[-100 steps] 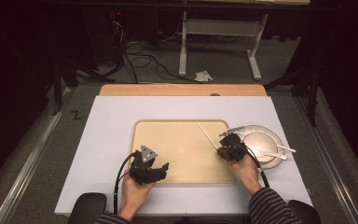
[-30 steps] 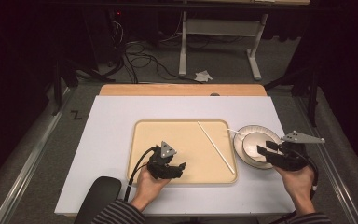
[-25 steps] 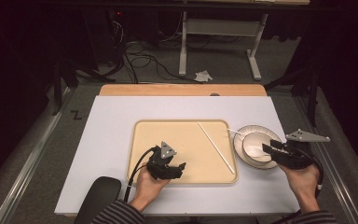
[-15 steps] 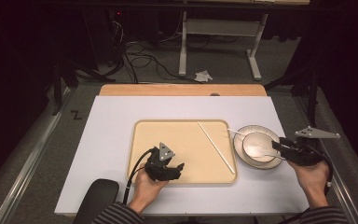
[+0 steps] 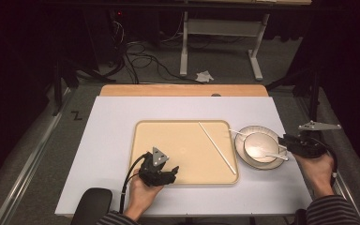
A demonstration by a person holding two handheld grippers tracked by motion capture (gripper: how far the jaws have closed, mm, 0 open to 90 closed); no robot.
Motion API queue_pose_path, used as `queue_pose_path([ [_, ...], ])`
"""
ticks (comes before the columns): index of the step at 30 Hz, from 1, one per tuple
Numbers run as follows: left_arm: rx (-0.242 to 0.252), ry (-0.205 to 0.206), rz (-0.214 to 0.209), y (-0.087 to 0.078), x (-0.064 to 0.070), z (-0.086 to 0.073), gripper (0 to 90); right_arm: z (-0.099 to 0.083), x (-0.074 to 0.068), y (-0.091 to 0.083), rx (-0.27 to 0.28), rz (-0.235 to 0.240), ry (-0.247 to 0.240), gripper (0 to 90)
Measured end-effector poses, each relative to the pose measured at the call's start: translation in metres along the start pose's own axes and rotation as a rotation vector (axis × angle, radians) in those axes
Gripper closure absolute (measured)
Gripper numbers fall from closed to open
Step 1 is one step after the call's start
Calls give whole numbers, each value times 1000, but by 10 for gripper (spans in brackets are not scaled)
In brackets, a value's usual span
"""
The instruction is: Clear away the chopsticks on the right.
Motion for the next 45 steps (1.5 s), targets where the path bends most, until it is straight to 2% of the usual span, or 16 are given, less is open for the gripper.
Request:
queue_pose_path([
  [7, -1, -13, 26, -8, -4, -7, 312, -1, 16, 5, -21, -4, -26, 696],
  [14, 7, -44, 46, -14, -9, -13, 311, -5, 31, 20, -69, 23, -21, 697],
  [16, 8, -46, 50, -15, -9, -14, 311, -5, 32, 23, -67, 25, -26, 698],
  [23, 7, -49, 53, -16, -10, -16, 311, -12, 42, 34, -116, 26, -21, 701],
  [32, 4, -44, 51, -15, -10, -16, 312, -22, 47, 51, -191, 34, -30, 702],
  [45, -8, -22, 31, -8, -6, -13, 312, -32, 49, 58, -246, 40, -33, 718],
])
Point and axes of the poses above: each handheld gripper's, and its own axes: y roughly forward along the jaws, z roughly out of its top, x roughly to its right, the point moved 10 cm from there along y, roughly forward along the jaws, and after that the axes turned 3 degrees about -y, right-handed, at the moved point
